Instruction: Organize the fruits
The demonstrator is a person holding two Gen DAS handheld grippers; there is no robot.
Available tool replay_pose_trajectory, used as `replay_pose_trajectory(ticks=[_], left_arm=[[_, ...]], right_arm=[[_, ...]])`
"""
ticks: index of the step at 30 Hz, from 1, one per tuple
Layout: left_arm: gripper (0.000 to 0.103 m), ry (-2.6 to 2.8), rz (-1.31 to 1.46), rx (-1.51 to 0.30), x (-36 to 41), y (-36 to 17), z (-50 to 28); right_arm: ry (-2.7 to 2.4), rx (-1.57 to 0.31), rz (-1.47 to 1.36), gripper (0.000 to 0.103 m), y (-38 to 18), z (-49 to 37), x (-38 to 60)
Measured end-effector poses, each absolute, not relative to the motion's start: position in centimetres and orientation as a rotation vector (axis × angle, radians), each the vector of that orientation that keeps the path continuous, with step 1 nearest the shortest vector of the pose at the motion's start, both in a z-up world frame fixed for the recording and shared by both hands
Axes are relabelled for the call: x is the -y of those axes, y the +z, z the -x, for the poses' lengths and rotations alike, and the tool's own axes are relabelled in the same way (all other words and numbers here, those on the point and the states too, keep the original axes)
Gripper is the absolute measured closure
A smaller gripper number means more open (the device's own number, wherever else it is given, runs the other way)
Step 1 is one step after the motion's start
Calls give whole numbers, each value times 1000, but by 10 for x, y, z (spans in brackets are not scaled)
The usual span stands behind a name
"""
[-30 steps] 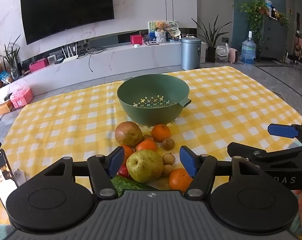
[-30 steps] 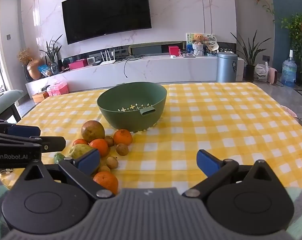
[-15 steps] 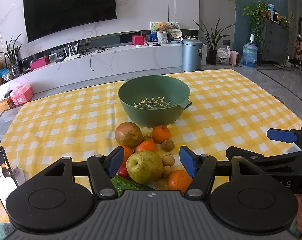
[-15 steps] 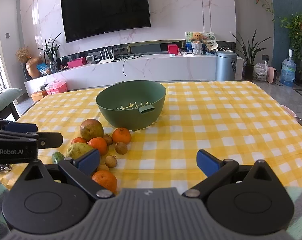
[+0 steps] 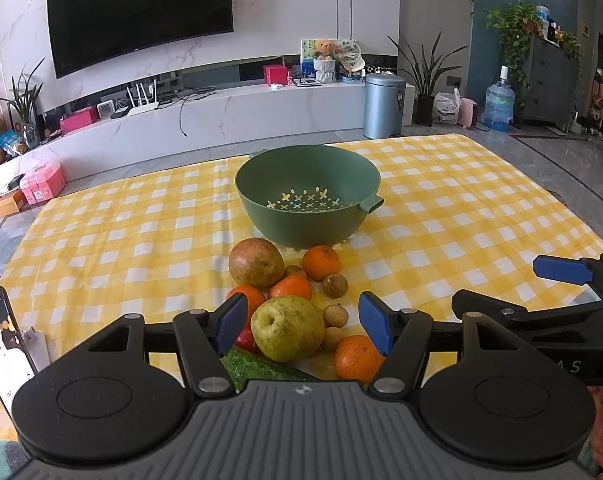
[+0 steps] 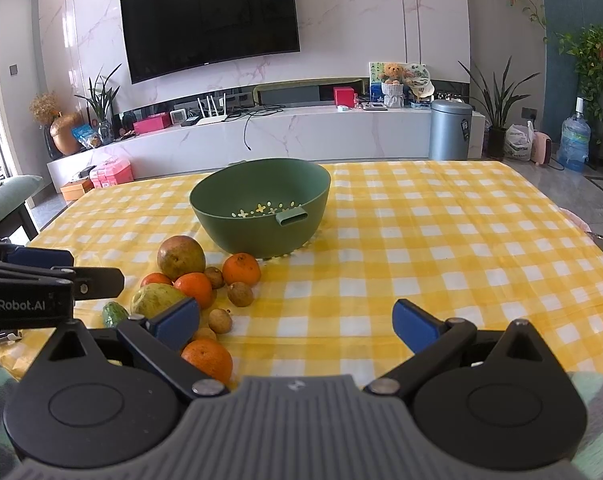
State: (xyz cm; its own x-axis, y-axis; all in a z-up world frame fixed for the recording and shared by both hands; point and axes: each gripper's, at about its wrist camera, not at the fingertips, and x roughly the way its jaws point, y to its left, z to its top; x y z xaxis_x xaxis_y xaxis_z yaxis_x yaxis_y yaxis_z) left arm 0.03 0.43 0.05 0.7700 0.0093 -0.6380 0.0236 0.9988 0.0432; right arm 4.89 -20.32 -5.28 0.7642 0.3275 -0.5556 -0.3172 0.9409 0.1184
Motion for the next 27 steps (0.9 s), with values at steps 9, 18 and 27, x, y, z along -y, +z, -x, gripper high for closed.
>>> replay_pose_trajectory(ticks=[9, 18, 27], left_arm=[[28, -9, -48, -691, -3, 0, 1], [28, -10, -47, -692, -2, 0, 2], [28, -10, -47, -692, -2, 0, 2]], right_arm=[[349, -610, -16, 4, -52, -49, 202], [349, -611, -15, 4, -52, -49, 203], [347, -612, -15, 4, -56, -46, 206]])
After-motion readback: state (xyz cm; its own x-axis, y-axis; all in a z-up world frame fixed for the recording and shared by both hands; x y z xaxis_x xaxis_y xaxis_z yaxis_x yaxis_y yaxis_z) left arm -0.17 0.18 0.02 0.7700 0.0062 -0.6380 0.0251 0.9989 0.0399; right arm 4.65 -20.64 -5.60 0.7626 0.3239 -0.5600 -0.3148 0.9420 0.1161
